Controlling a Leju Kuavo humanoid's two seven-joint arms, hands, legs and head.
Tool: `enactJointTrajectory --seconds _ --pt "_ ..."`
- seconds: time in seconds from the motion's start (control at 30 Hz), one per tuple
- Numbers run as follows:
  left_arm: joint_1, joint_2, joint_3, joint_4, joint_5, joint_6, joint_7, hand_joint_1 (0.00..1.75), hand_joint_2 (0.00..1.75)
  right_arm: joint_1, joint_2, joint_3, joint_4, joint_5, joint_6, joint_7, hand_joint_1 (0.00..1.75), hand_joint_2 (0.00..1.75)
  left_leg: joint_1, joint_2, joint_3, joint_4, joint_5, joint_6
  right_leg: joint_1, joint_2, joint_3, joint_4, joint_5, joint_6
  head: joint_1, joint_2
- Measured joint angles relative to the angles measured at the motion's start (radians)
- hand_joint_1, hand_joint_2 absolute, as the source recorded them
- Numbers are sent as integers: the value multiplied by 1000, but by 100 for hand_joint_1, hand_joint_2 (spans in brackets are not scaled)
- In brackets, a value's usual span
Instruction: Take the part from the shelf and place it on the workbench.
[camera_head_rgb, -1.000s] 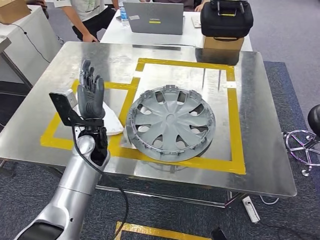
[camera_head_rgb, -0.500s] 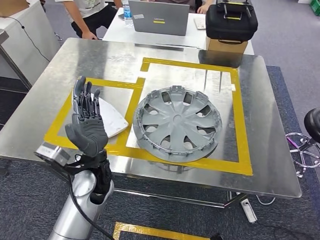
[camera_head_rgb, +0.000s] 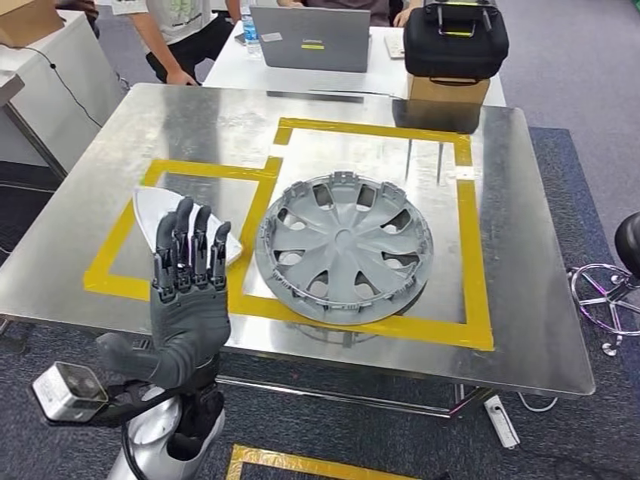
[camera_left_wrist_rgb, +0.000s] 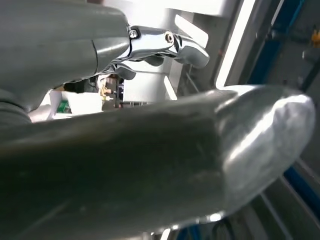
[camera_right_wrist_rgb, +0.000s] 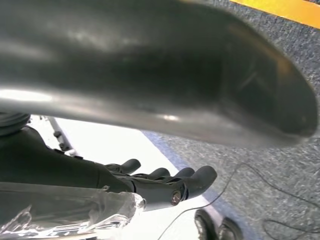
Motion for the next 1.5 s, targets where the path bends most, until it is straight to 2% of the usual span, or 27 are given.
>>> enactJointTrajectory --seconds 0.1,0.13,0.17,0.2,0.3,0.37,0.47,0.53,0.6,0.63,0.67,0.7,0.77,0.83,0.97,1.0,1.07,1.13,1.17,1.2,1.23,1.3,1.33,1.37,1.43,1.47,1.5 --pt "9 1 -7 -2 -30 -30 0 0 0 0 -1 0 0 1 2 -5 0 0 1 1 -85 182 -91 -8 -1 -2 -2 0 1 -7 -6 0" --pt "13 1 -8 -2 -36 -41 0 0 0 1 -1 0 0 2 2 -7 0 0 1 1 -104 223 -101 -9 0 -2 -2 0 1 -7 -6 0" --pt "16 1 -8 -1 -40 -52 0 0 0 1 -1 0 0 2 3 -8 0 0 1 1 -107 230 -91 -8 0 -2 -2 0 1 -7 -6 0" --pt "18 1 -9 -1 -44 -61 0 0 0 1 -1 0 0 2 3 -9 0 0 1 1 -90 197 -65 -6 0 -1 -2 0 1 -7 -6 0" --pt "17 0 -14 1 -51 -82 0 0 0 1 -1 0 0 4 5 -12 0 0 0 1 7 10 16 5 3 1 -2 2 2 1 -6 0" --pt "17 -1 -17 3 -51 -88 0 0 0 1 -1 0 0 4 6 -13 0 0 -2 1 29 -42 23 14 6 2 -4 0 3 13 -5 0" --pt "15 -1 -22 7 -51 -95 0 0 0 1 -2 0 0 3 8 -14 0 0 -1 1 30 -50 29 33 3 0 -9 5 -2 30 -3 0" --pt "13 -1 -27 10 -52 -98 0 0 87 0 -2 -1 0 2 8 -15 0 0 3 3 32 -55 33 42 1 -1 -44 80 -48 39 3 0" --pt "12 -1 -30 17 -52 -100 2 0 175 1 -2 -1 0 2 9 -15 0 0 2 5 32 -54 35 46 0 -2 -104 214 -112 45 8 0" --pt "12 0 -32 21 -52 -101 3 0 175 2 -2 -2 0 2 9 -15 0 0 2 5 32 -54 36 47 0 -2 -125 261 -128 47 8 0" --pt "12 1 -33 26 -52 -103 5 0 175 2 -3 -3 0 1 10 -15 0 0 2 6 31 -53 36 47 0 -2 -129 273 -125 48 8 0" --pt "11 1 -35 30 -52 -105 5 0 175 2 -4 -3 0 1 11 -15 0 0 2 5 32 -53 37 47 0 -2 -113 244 -103 48 8 0" --pt "7 2 -38 36 -47 -110 6 0 175 0 -6 -4 0 1 13 -15 0 0 2 5 32 -51 37 42 -3 -3 -45 112 -40 49 8 0" --pt "1 1 -39 40 -31 -115 7 0 175 -2 -6 -4 0 1 15 -16 0 0 -3 3 27 -48 39 32 -4 1 2 17 -7 42 7 0" --pt "-1 -1 -38 44 -5 -118 9 0 175 -1 -7 -7 0 1 16 -17 0 0 -4 3 18 -44 37 7 -2 3 -2 3 7 13 2 0" --pt "-1 -1 -38 45 -3 -118 9 0 175 -1 -8 -8 0 0 16 -17 0 0 -3 4 10 -26 16 2 -3 2 -6 1 12 5 1 0" --pt "-2 -1 -38 46 0 -118 10 0 175 -3 -9 -9 0 0 16 -17 0 0 -2 4 -30 74 -60 -5 -4 -1 -20 0 23 -6 -3 0" --pt "-1 -1 -38 48 1 -118 10 0 175 -3 -9 -10 0 0 16 -17 0 0 -2 4 -73 196 -127 -7 -2 -3 -39 0 37 -8 -5 0" --pt "-1 0 -38 49 1 -118 11 0 175 -2 -9 -10 0 0 16 -17 0 0 -2 4 -74 220 -136 -6 -1 -4 -49 0 45 -8 -5 0" --pt "-1 0 -37 51 1 -118 12 0 175 -2 -10 -11 0 0 16 -17 0 0 -2 4 -56 207 -128 -3 0 -4 -60 0 54 -7 -5 0" --pt "-1 0 -37 51 1 -118 12 0 175 -2 -10 -11 0 0 16 -17 0 0 -2 4 -19 159 -107 1 1 -4 -70 0 63 -6 -5 0" --pt "-4 -1 -38 51 1 -118 13 0 175 -3 -10 -11 0 0 16 -17 0 0 -4 4 74 20 -67 10 3 -2 -86 2 81 0 -6 0" --pt "-5 -3 -38 51 1 -119 13 0 175 -2 -10 -11 0 1 16 -17 0 0 -6 4 104 -30 -56 15 4 -2 -92 2 89 6 -5 0" --pt "-5 -4 -38 52 1 -119 13 0 175 -2 -10 -11 0 1 16 -18 0 0 -8 3 117 -56 -51 20 4 -2 -95 0 99 12 -6 0" --pt "-2 -6 -38 52 1 -120 13 0 175 0 -10 -11 0 1 16 -18 0 0 -12 3 110 -62 -36 32 2 -3 -97 -12 118 25 -6 0" --pt "-2 -6 -37 52 1 -120 13 0 175 1 -10 -11 0 1 16 -18 0 0 -12 4 104 -64 -26 39 0 -4 -100 -14 117 31 -6 0" --pt "-2 -7 -38 52 1 -120 13 0 175 2 -10 -11 0 1 16 -18 0 0 -10 5 97 -65 -14 45 -1 -4 -107 -2 98 36 -5 0"
